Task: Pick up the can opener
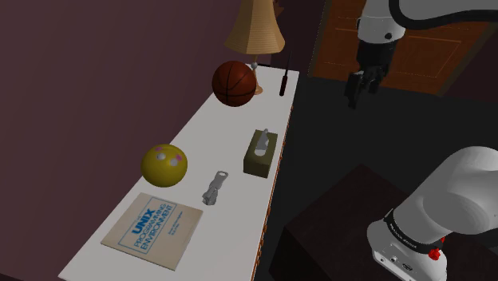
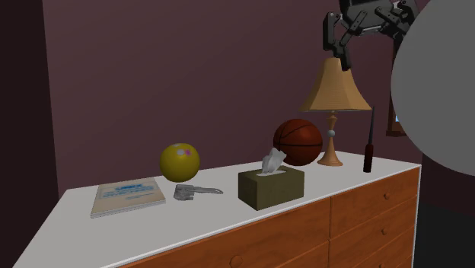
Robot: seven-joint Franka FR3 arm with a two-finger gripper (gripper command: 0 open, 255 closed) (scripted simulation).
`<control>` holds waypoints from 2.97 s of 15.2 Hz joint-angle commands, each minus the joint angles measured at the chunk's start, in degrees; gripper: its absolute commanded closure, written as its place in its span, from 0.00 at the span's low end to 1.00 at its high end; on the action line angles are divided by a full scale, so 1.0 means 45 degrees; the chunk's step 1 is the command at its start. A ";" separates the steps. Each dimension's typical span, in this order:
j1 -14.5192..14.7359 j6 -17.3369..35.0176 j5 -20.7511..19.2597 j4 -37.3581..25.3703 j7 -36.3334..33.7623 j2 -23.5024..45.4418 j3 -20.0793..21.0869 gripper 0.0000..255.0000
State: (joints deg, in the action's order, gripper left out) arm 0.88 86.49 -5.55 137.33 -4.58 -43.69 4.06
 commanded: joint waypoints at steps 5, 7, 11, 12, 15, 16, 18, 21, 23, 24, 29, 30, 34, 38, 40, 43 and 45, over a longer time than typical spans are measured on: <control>0.0160 0.0969 0.1006 0.0693 -0.1709 0.0356 0.0908 0.00; 0.0240 0.1515 0.1493 0.0939 -0.2544 0.0662 0.1377 0.00; 0.0385 0.2715 0.2387 0.1215 -0.4183 0.1538 0.2327 0.00; 0.0416 0.3034 0.2586 0.1238 -0.4587 0.1811 0.2564 0.00; 0.0470 0.4023 0.3105 0.1192 -0.5788 0.2751 0.3279 0.00; 0.0473 0.4360 0.3247 0.1139 -0.6186 0.3103 0.3519 0.00; 0.0464 0.5040 0.3473 0.0976 -0.6988 0.3861 0.3990 0.00; 0.0405 0.6054 0.3638 0.0592 -0.8216 0.5123 0.4678 0.00; 0.0346 0.6713 0.3609 0.0246 -0.9068 0.6041 0.5110 0.00; 0.0313 0.7034 0.3548 0.0046 -0.9507 0.6522 0.5315 0.00; 0.0245 0.8485 0.2734 -0.1208 -1.1865 0.9109 0.6115 0.00; 0.0272 0.8731 0.2477 -0.1511 -1.2365 0.9654 0.6210 0.00; 0.0646 0.9518 0.1294 -0.2899 -1.4345 1.1850 0.6261 0.00; 0.1384 0.9978 0.0198 -0.4574 -1.6081 1.3955 0.5871 0.00; 0.1826 1.0100 -0.0227 -0.5518 -1.6806 1.4958 0.5583 0.00; 0.2074 1.0391 -0.0477 -0.5838 -1.7102 1.5550 0.5372 0.00; 0.2144 1.0649 -0.0603 -0.5798 -1.7159 1.5784 0.5283 0.00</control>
State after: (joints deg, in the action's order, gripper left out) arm 10.29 133.84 -7.89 111.41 -81.59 26.59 28.10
